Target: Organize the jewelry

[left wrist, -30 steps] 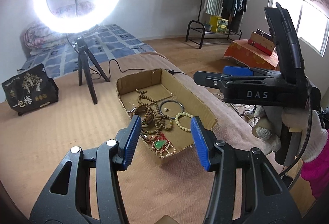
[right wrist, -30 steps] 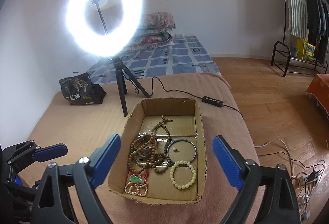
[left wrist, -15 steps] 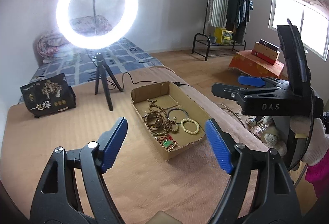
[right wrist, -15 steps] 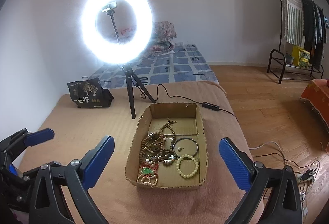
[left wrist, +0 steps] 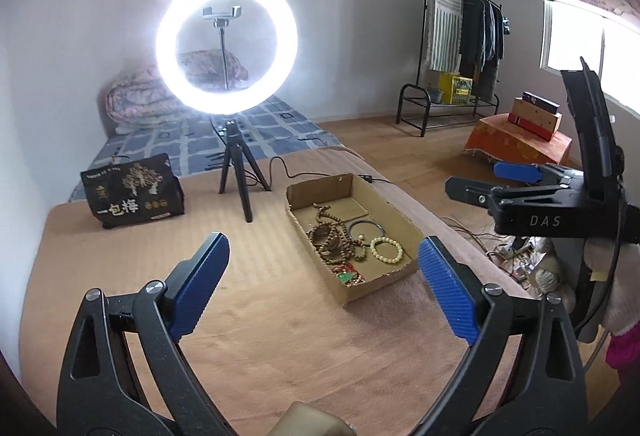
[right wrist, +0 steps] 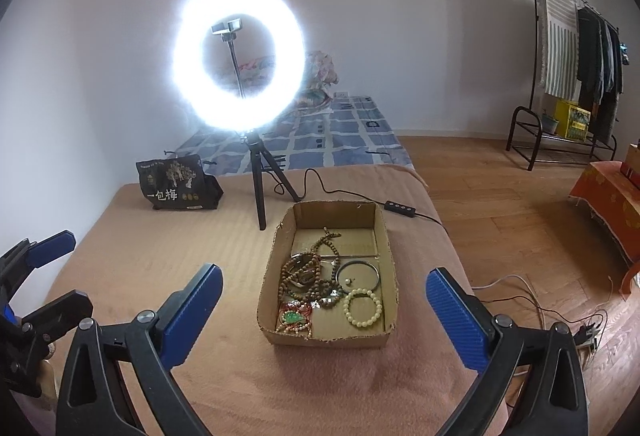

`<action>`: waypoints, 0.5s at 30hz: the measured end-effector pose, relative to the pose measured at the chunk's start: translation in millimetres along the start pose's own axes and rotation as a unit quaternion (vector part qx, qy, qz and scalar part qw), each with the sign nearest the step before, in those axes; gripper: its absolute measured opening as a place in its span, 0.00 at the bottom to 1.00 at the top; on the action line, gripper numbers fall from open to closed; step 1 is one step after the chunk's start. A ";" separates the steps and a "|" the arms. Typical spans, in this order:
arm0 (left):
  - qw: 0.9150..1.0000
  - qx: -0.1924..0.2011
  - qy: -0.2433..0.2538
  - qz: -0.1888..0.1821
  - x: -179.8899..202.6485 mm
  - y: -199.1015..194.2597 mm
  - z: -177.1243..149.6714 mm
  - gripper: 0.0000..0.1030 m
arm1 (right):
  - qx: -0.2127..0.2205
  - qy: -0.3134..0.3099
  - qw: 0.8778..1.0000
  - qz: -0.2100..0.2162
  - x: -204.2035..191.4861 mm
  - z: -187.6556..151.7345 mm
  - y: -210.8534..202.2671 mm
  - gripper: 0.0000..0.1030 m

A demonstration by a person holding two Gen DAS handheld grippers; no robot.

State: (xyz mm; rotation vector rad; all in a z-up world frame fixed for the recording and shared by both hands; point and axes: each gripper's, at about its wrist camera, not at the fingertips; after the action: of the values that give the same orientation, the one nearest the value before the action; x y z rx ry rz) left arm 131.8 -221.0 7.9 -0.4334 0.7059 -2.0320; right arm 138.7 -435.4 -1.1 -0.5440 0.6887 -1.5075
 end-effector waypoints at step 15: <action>0.999 0.003 -0.007 0.043 -2.3 -23.8 -13.1 1.00 | 0.011 -0.010 1.000 -0.018 -12.9 -24.7 -28.7 1.00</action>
State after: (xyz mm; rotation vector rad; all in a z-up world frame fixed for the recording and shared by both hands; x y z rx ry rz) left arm 110.3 -205.0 12.7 -0.4069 0.6989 -1.9477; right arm 101.8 -420.6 2.8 -0.5555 0.6488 -1.5395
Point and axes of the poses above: each gripper's, at about its wrist camera, not at the fingertips, and y roughly the way its jaws point, x to its right, z to its top, and after that the axes turned 9 degrees about -x, right-handed
